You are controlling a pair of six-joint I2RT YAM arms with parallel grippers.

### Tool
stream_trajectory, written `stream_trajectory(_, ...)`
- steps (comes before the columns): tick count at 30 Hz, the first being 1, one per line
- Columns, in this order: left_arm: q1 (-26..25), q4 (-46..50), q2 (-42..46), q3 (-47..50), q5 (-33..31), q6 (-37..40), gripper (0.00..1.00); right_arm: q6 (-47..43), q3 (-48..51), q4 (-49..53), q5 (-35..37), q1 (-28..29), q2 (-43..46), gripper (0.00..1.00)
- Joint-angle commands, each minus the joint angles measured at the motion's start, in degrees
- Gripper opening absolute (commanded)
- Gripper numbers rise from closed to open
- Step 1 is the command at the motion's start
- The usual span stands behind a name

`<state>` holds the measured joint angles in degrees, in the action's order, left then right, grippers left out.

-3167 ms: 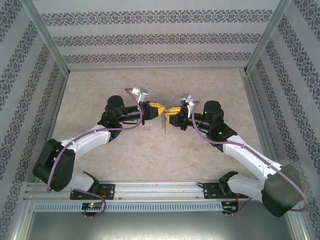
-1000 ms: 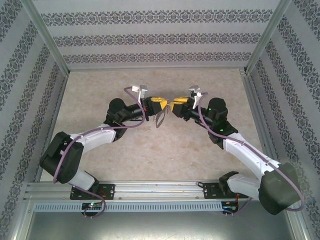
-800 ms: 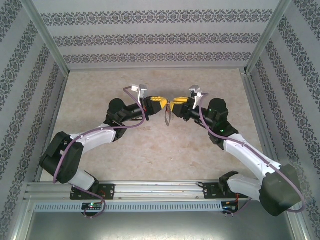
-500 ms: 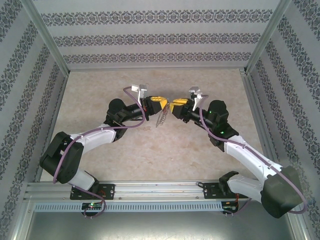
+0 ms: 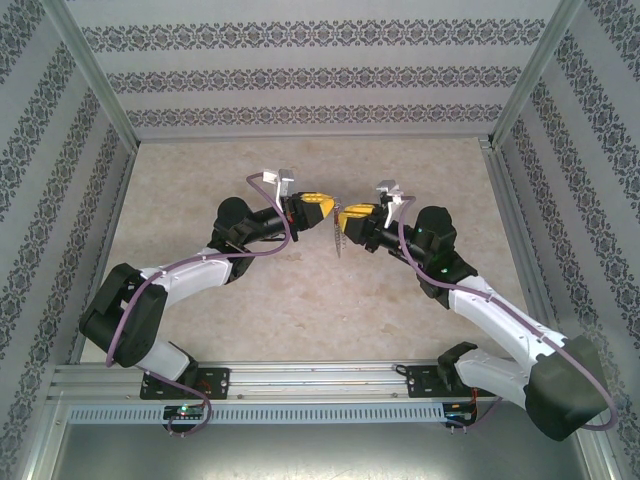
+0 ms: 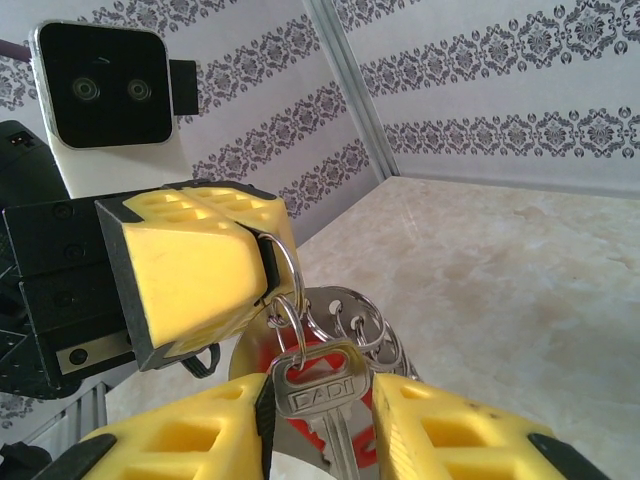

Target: Put the keys on the keyring

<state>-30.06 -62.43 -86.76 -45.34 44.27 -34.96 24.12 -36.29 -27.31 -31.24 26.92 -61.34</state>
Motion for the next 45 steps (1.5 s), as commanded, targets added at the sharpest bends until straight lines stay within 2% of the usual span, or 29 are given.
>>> stream_trajectory(1, -1.05, -2.43, 0.56, -0.49, -0.54, 0.56, 0.0, 0.23, -1.55, -2.42, 0.4, 0.94, -0.75, 0.31)
stream_trajectory(6, -1.05, -2.28, 0.87, -0.13, -0.59, 0.84, 0.0, -0.06, -2.38, -2.53, 0.31, 1.21, -1.22, 0.3)
stream_trajectory(15, -1.14, -2.15, 0.3, -0.44, -0.44, 0.86, 0.0, 0.23, -2.69, -3.33, 0.76, 1.21, -0.29, 0.38)
stream_trajectory(31, -1.31, -2.53, 0.52, -0.19, -0.42, 0.61, 0.0, 3.47, -4.4, -7.84, -1.88, -0.15, -3.34, 0.38)
stream_trajectory(35, -1.36, -2.26, 0.67, -0.19, -0.45, 0.75, 0.0, 4.09, -3.83, -8.86, -2.55, -0.45, -3.65, 0.31)
stream_trajectory(45, -1.31, -2.16, 0.74, -0.21, -0.68, 0.89, 0.0, 5.19, -2.69, -10.29, -4.07, -1.34, -3.35, 0.01)
